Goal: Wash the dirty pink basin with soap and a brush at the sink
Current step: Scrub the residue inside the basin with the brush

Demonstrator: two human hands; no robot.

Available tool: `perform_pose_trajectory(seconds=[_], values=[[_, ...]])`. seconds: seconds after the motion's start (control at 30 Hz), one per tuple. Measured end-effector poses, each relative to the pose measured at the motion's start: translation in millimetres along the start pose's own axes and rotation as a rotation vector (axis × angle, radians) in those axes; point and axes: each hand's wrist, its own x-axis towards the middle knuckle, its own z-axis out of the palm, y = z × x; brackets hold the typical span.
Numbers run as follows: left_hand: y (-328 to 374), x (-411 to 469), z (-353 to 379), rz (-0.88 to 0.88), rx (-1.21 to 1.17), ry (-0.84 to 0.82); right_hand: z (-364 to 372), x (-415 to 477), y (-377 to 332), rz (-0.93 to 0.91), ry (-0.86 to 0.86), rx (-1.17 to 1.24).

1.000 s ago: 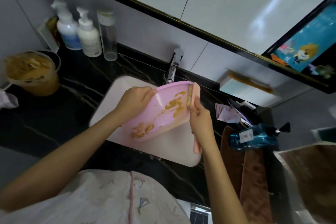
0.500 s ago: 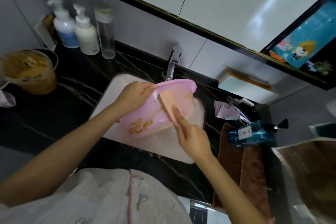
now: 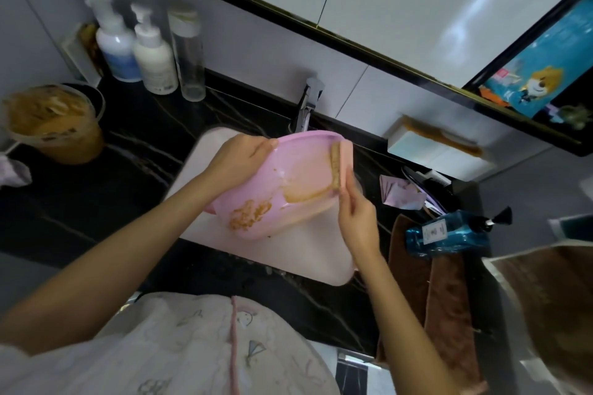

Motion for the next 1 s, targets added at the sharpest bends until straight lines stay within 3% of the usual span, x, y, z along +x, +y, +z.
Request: perform_pose_trajectory(seconds=[0.07,0.17,0.23,0.33,0.43,0.53,0.67,0.77,0.87,0.93,1.0], values=[[-0.3,-1.7,0.6,0.001,0.007,0.013,12.6,-10.7,-20.7,-0.137,-0.067,-0.025],[-6.8,-1.4,-7.6,-0.019,-0.052,0.019,4.5,-36.5,-6.6,-0.386,-0.196,-0.250],[-8.0,-2.9,-7.3,-0.032,-0.078,0.010,-7.2,-26.1,17.2,-0.247,-0.131,-0.227],[1.7,-3.4,-2.5,-0.029,-0.043,0.001,-4.5,8.5,16.2,0.071,0.004,0.039],[1.6,1.2,-6.1,-0.033,0.001,0.032,17.5,-8.4,-19.1,-0.091,-0.032,0.061],[-5.3,2.1,-13.2,-0.019,-0.001,0.047,7.8,-36.8,-4.2,-0.291,-0.141,-0.181],[1.1,0.9,-3.4,0.007,0.003,0.018,-6.4,7.2,18.8,0.084,-0.009,0.045],[3.0,4.7,-3.7,-0.015,0.065,0.038,15.9,-2.7,-17.6,0.010,-0.002,0.166],[1.4,8.5,-12.6,-0.054,0.069,0.043,26.1,-42.4,-16.5,-0.164,-0.132,-0.035],[3.5,7.4,-14.3,-0.046,0.057,0.035,21.9,-34.7,6.3,-0.047,-0.060,0.003],[8.4,6.5,-12.9,-0.044,0.062,0.027,16.1,-5.0,20.7,0.208,0.020,0.188]])
